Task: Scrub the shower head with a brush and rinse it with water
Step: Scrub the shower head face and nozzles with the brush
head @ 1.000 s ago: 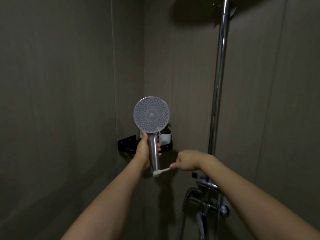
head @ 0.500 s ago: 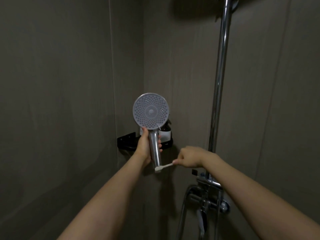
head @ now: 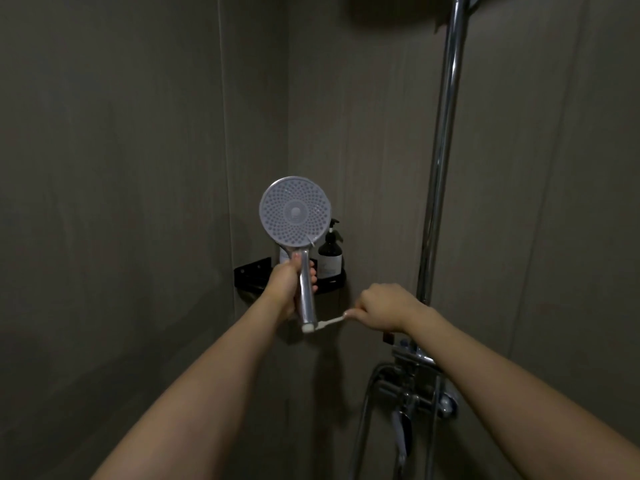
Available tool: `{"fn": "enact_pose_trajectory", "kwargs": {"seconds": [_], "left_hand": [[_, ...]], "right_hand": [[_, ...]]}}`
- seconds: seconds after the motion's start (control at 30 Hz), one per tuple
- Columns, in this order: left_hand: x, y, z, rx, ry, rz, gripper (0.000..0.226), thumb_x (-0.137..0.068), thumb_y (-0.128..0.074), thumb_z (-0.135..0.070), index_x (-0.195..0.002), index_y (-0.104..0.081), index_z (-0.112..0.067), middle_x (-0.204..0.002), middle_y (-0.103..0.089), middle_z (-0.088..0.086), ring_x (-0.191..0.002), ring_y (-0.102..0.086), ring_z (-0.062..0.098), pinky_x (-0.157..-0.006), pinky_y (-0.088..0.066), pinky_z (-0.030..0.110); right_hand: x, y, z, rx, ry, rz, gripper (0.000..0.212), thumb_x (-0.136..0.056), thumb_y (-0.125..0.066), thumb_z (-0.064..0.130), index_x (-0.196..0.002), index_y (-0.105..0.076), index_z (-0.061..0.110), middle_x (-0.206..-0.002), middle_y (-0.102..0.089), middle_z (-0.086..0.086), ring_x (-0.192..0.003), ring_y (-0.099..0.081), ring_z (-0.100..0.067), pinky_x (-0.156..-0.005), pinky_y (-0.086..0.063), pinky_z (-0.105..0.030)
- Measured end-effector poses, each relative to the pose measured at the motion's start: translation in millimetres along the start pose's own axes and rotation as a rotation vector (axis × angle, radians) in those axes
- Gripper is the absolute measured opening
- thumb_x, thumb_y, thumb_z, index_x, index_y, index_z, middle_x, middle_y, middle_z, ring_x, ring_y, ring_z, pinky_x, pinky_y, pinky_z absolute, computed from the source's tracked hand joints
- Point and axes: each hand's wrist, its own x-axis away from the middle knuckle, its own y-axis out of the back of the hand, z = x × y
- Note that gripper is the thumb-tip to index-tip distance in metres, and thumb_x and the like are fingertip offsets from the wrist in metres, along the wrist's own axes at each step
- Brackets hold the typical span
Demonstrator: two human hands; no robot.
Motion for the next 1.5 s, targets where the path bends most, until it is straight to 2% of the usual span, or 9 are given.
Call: {"fn": "enact_pose_trajectory", "kwargs": {"seconds": [0.13,0.27,0.43,0.57,0.73,0.83,1.2,1.37,1.5], "left_hand": [[-4.5,3.3,-8.0,-0.025,-0.023,-0.025,0.035,-0.101,-0.032,-0.032,-0.086,-0.054,-0.009,-0.072,-0.051,0.006,-0.063,-0.05,0.017,-0.059,-0.044,0.028],[-0.9,0.4,-1.7,-0.018,-0.008,-0.018,0.035,-0.1,-0.032,-0.031,-0.084,-0.055,-0.01,-0.072,-0.052,0.006,-0.064,-0.05,0.018,-0.06,-0.043,0.028],[0.2,-0.9,-3.6,0.016,-0.022,-0.003,0.033,-0.101,-0.032,-0.03,-0.086,-0.053,-0.009,-0.071,-0.051,0.005,-0.063,-0.049,0.016,-0.062,-0.045,0.027],[-1.8,2.9,-6.9,-0.019,-0.037,-0.007,0.032,-0.1,-0.033,-0.031,-0.088,-0.054,-0.009,-0.072,-0.052,0.005,-0.064,-0.051,0.016,-0.063,-0.046,0.028],[-3.8,6.0,-9.8,-0.021,-0.035,-0.047,0.035,-0.1,-0.033,-0.031,-0.081,-0.053,-0.009,-0.069,-0.05,0.005,-0.061,-0.048,0.017,-0.061,-0.044,0.028],[-4.2,8.9,-7.6,-0.023,-0.022,-0.067,0.035,-0.1,-0.034,-0.032,-0.081,-0.054,-0.009,-0.07,-0.051,0.005,-0.062,-0.049,0.017,-0.061,-0.045,0.028],[-6.0,-1.4,-7.2,-0.018,-0.027,-0.087,0.032,-0.099,-0.037,-0.031,-0.082,-0.054,-0.011,-0.071,-0.052,0.006,-0.063,-0.05,0.017,-0.061,-0.045,0.028],[-6.9,-1.2,-5.4,-0.021,-0.038,-0.084,0.033,-0.1,-0.034,-0.032,-0.082,-0.053,-0.011,-0.071,-0.052,0.005,-0.063,-0.05,0.016,-0.061,-0.045,0.028],[-8.7,1.0,-0.8,-0.028,-0.028,-0.078,0.032,-0.099,-0.036,-0.033,-0.085,-0.054,-0.01,-0.071,-0.052,0.005,-0.063,-0.051,0.016,-0.06,-0.045,0.028]], "right_hand": [[4.5,4.4,-10.4,-0.199,-0.029,-0.067,0.046,-0.096,-0.036,0.048,-0.067,-0.055,0.018,-0.057,-0.045,0.002,-0.053,-0.044,-0.013,-0.054,-0.035,-0.028],[-4.5,11.2,-0.6,-0.208,-0.06,-0.327,0.048,-0.097,-0.032,0.048,-0.077,-0.061,0.015,-0.058,-0.046,0.005,-0.059,-0.05,-0.016,-0.053,-0.038,-0.029],[2.2,-3.7,12.5,0.113,0.107,0.012,0.053,-0.096,-0.029,0.053,-0.094,-0.066,0.014,-0.076,-0.059,-0.004,-0.073,-0.057,-0.021,-0.063,-0.04,-0.028],[4.0,-11.8,15.2,0.127,0.15,-0.13,0.053,-0.096,-0.028,0.052,-0.098,-0.066,0.015,-0.09,-0.067,-0.008,-0.08,-0.061,-0.023,-0.064,-0.039,-0.029],[9.0,-2.1,-0.3,0.1,-0.061,-0.17,0.055,-0.097,-0.024,0.054,-0.089,-0.064,0.016,-0.071,-0.054,0.0,-0.067,-0.054,-0.019,-0.061,-0.045,-0.031],[11.8,2.2,2.2,0.093,0.047,-0.229,0.053,-0.097,-0.026,0.052,-0.093,-0.065,0.016,-0.082,-0.063,-0.005,-0.074,-0.058,-0.021,-0.063,-0.041,-0.03],[8.1,-3.2,18.7,0.158,0.13,-0.165,0.054,-0.095,-0.027,0.055,-0.097,-0.066,0.018,-0.084,-0.064,-0.005,-0.078,-0.061,-0.022,-0.065,-0.043,-0.032],[10.7,0.8,5.0,0.198,-0.001,-0.172,0.054,-0.096,-0.025,0.054,-0.102,-0.065,0.018,-0.089,-0.066,-0.006,-0.08,-0.062,-0.022,-0.066,-0.045,-0.034],[12.7,-3.8,16.5,0.265,0.158,-0.18,0.054,-0.096,-0.026,0.055,-0.097,-0.066,0.018,-0.087,-0.067,-0.006,-0.081,-0.064,-0.024,-0.061,-0.041,-0.031]]}}
